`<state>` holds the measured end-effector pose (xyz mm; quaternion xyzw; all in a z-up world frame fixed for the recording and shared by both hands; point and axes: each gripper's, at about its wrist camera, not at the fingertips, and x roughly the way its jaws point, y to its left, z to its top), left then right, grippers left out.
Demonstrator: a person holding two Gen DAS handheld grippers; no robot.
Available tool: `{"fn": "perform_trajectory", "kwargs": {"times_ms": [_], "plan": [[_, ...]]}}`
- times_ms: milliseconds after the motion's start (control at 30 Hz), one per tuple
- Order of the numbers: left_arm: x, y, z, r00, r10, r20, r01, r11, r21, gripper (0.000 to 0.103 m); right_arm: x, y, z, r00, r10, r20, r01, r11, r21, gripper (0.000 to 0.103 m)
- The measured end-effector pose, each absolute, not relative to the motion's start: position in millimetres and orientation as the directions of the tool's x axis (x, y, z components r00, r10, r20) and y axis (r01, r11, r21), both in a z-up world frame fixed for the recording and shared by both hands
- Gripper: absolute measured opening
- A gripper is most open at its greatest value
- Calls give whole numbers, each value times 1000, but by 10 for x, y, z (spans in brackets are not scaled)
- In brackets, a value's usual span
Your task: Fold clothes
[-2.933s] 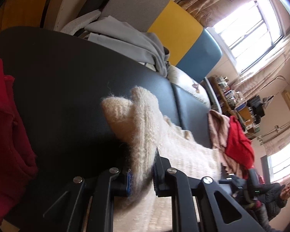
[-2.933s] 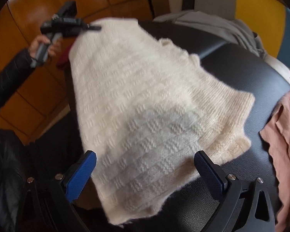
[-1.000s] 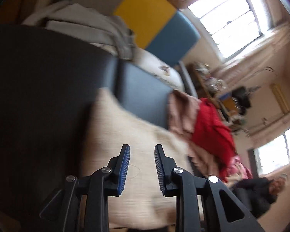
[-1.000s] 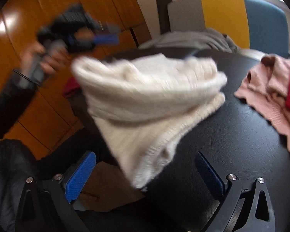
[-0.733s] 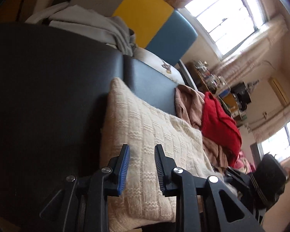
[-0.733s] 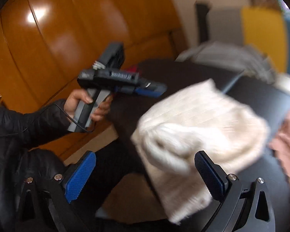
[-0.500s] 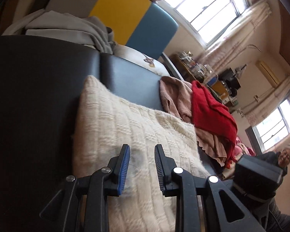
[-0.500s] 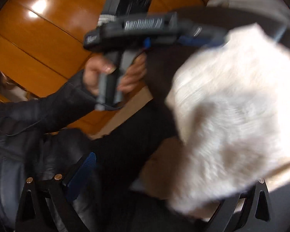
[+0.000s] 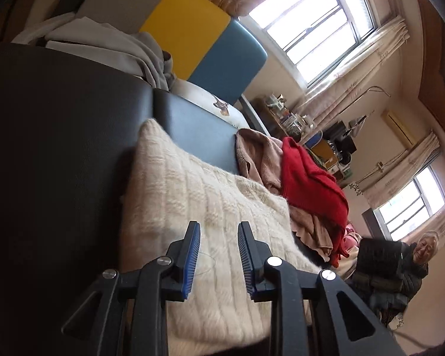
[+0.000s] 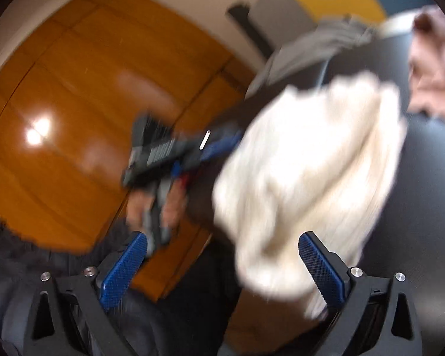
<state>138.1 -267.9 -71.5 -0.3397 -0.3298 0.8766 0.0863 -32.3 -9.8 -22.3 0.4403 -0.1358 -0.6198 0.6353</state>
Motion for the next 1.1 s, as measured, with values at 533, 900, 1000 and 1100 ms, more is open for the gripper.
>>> {"fn": "perform_trajectory", "kwargs": {"times_ms": [533, 900, 1000, 1100], "plan": [[2210, -2297, -956, -672, 413, -614, -116, -878, -464, 29, -780, -856, -363, -58, -743, -667, 626, -547, 556, 22], [1945, -1779, -1108, -551, 310, -775, -305, -939, -159, 40, -964, -243, -732, -207, -555, -806, 595, -725, 347, 16], [1953, -1801, -1060, -497, 321, -806, -349, -925, -153, 37, -992, -103, -793, -196, -599, -776, 568, -714, 408, 17], [1927, -2063, -880, -475, 470, -744, -325, -879, -348, 27, -1003, 50, -775, -200, -573, -794, 534, -744, 402, 29]]}}
